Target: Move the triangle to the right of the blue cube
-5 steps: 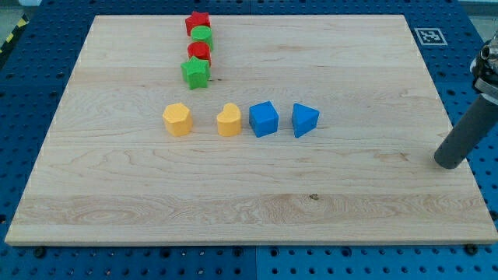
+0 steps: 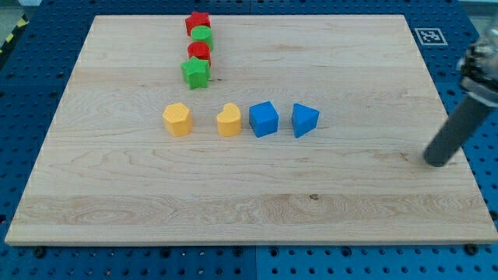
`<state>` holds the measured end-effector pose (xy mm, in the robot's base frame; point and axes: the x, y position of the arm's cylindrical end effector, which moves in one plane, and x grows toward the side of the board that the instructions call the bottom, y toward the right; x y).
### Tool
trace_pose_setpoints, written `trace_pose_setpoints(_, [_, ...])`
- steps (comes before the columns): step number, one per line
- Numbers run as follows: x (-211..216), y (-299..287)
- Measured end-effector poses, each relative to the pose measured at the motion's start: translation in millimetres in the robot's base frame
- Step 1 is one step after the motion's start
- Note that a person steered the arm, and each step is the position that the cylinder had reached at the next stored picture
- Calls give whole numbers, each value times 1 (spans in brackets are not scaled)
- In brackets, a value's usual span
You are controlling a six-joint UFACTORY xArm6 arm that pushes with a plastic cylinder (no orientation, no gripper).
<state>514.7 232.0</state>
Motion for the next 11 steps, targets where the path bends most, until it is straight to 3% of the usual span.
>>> trace_pose_setpoints(2, [-31, -101])
trace_pose_setpoints(3, [-56, -101])
trace_pose_setpoints(11, [-50, -218])
